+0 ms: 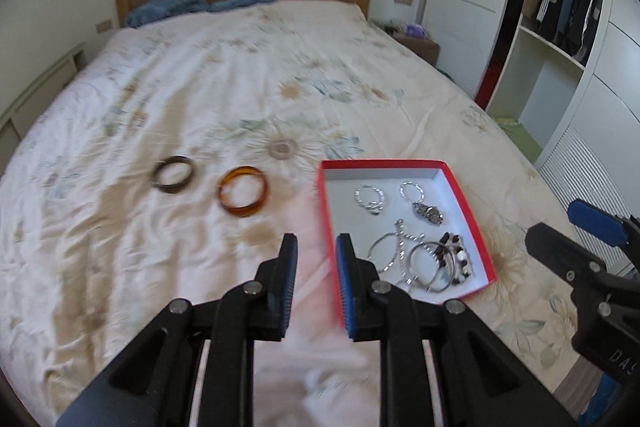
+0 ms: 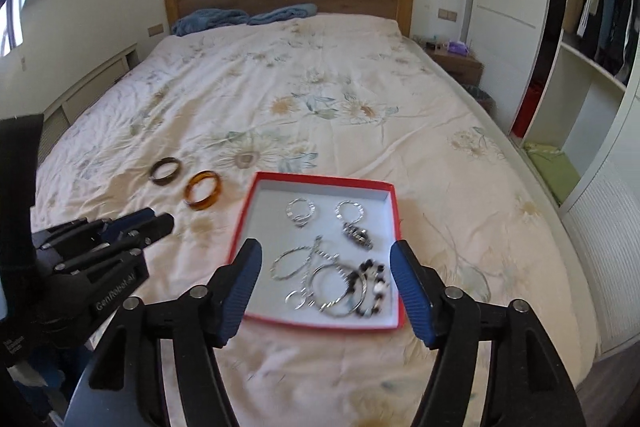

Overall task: Organize jewelry
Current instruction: 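Open both tools to release the hoops into the box, then withdraw both tools and move them toward the two bangles, then grasp the dark brown bangle with the left tool while the right tool grasps the amber bangle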

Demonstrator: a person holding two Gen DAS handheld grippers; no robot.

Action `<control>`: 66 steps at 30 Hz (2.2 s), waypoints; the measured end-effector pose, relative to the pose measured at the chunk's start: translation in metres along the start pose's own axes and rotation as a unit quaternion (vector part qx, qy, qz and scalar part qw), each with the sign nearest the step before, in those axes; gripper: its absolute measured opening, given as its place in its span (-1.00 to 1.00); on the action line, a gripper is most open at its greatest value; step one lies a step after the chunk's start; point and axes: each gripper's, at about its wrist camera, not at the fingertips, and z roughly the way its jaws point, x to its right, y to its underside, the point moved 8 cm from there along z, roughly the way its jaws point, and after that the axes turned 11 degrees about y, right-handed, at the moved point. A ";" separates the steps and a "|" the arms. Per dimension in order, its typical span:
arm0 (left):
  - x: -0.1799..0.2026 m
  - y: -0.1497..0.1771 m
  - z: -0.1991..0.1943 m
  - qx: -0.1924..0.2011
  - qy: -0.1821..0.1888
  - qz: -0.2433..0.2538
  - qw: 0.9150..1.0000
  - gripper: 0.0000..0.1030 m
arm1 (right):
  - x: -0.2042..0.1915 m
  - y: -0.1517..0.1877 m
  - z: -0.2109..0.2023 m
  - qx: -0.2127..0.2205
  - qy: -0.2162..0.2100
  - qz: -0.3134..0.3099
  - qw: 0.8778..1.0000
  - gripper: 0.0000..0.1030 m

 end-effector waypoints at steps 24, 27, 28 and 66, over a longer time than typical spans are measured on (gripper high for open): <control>-0.052 0.063 -0.136 0.059 -0.028 -0.031 0.997 -0.64 | -0.072 0.027 -0.158 0.124 0.013 -0.091 0.988 0.31; -0.064 0.067 -0.142 0.058 -0.038 -0.038 0.997 -0.64 | -0.081 0.025 -0.162 0.129 0.012 -0.100 0.986 0.31; -0.070 0.068 -0.143 0.055 -0.043 -0.040 0.997 -0.63 | -0.084 0.025 -0.163 0.131 0.012 -0.103 0.986 0.31; -0.292 -0.027 0.131 -0.032 -0.031 -0.190 0.981 -0.29 | -0.211 -0.050 0.203 -0.113 -0.117 -0.057 0.985 -0.26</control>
